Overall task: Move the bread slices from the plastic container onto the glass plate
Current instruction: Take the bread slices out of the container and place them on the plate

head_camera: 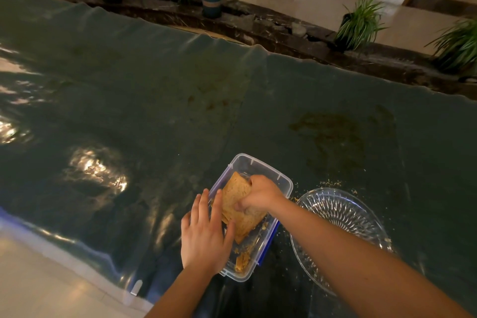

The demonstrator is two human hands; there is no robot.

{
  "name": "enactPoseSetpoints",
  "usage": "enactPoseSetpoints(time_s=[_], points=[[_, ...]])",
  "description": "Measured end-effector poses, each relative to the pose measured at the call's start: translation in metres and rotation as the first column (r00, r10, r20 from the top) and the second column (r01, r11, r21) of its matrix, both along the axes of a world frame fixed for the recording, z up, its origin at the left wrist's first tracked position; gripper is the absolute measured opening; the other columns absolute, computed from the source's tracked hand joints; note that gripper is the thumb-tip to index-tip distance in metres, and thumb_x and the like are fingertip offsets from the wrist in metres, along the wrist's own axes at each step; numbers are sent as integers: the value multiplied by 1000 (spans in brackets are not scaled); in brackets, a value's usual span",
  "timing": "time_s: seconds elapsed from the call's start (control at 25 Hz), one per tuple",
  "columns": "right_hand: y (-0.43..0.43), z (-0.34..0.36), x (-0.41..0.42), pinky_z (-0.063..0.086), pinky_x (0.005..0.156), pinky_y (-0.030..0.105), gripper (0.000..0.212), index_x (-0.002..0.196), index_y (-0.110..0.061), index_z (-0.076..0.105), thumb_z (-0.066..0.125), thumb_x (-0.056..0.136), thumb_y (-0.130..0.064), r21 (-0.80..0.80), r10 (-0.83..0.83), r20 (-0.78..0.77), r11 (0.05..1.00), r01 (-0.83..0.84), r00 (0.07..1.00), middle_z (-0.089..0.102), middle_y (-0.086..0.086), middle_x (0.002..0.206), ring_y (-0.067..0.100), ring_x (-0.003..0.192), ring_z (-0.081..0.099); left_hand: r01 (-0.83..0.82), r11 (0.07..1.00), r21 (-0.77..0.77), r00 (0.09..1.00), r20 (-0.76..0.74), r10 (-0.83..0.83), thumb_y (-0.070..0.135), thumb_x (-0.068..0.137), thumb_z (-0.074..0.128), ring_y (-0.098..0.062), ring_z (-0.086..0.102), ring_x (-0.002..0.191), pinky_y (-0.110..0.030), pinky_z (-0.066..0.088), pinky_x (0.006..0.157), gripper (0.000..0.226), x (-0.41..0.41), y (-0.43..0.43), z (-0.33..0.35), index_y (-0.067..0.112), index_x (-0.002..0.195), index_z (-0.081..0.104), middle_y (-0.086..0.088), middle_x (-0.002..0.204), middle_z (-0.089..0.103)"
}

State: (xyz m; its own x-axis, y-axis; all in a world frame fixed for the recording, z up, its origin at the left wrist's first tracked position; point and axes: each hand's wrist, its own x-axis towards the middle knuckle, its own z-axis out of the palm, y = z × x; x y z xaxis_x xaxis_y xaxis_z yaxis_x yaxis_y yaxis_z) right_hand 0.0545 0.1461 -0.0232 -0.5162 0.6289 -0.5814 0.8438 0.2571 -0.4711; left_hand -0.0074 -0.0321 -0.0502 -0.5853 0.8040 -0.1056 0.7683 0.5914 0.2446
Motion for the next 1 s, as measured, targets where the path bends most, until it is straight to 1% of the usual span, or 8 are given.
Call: enactPoseSetpoints(time_s=[0.12, 0.24, 0.32, 0.48, 0.6, 0.72, 0.88, 1.0], points=[[-1, 1, 4, 56, 83, 41, 56, 104, -24, 59, 87, 57, -35, -121, -55, -84, 992, 45, 995, 67, -3, 102, 22, 98, 64, -6, 1000, 3, 1000, 1, 6, 66, 93, 18, -26, 26, 148, -49, 31, 113, 70, 1, 0, 0, 28, 152, 23, -5, 163, 25], [1, 10, 7, 54, 67, 32, 45, 95, -26, 57, 86, 60, -29, -195, -103, -157, 978, 71, 982, 65, -4, 96, 15, 86, 63, -10, 1000, 19, 1000, 12, 10, 69, 93, 16, -26, 27, 148, -49, 31, 113, 71, 0, -2, 0, 28, 151, 25, -5, 162, 26], [4, 19, 12, 53, 60, 29, 40, 90, -26, 58, 85, 61, -25, -246, -206, -215, 958, 151, 955, 67, -4, 92, 12, 81, 63, -11, 999, 35, 1000, 27, 10, 71, 93, 16, -25, 26, 148, -49, 30, 113, 73, 0, -2, -1, 30, 152, 22, -3, 163, 25], [15, 36, 37, 61, 72, 41, 49, 105, -15, 61, 87, 63, -16, -455, -494, -278, 823, 340, 824, 71, 5, 103, 24, 90, 70, 3, 997, 83, 999, 54, -8, 74, 92, 17, -25, 28, 147, -50, 32, 112, 76, 0, -4, -1, 31, 154, 21, -3, 162, 28], [27, 52, 59, 61, 74, 44, 55, 113, -9, 61, 86, 65, -12, -558, -621, -310, 732, 391, 720, 72, 10, 107, 28, 93, 71, 12, 996, 89, 998, 63, -18, 76, 90, 15, -25, 27, 148, -51, 31, 112, 79, -1, -6, 0, 31, 154, 18, -3, 162, 26], [38, 66, 88, 60, 79, 48, 63, 117, -9, 60, 87, 61, -13, -672, -729, -354, 634, 382, 586, 73, 10, 110, 31, 99, 71, 1, 997, 74, 998, 64, -6, 77, 88, 9, -25, 25, 148, -51, 30, 114, 82, 0, -4, 2, 30, 154, 18, -3, 163, 24], [55, 77, 153, 59, 78, 49, 75, 118, -13, 61, 93, 51, -20, -712, -783, -426, 599, 366, 453, 74, 9, 112, 31, 102, 70, -12, 998, 61, 998, 56, 9, 77, 86, 3, -24, 23, 149, -51, 28, 116, 84, 2, -2, 4, 31, 155, 17, -2, 164, 21], [61, 66, 201, 60, 69, 44, 73, 117, -12, 61, 90, 51, -20, -675, -809, -428, 583, 453, 403, 75, 10, 108, 30, 97, 72, -12, 998, 63, 999, 47, 9, 78, 84, 0, -25, 23, 149, -51, 29, 116, 86, 3, -2, 5, 31, 154, 18, -2, 164, 21]])
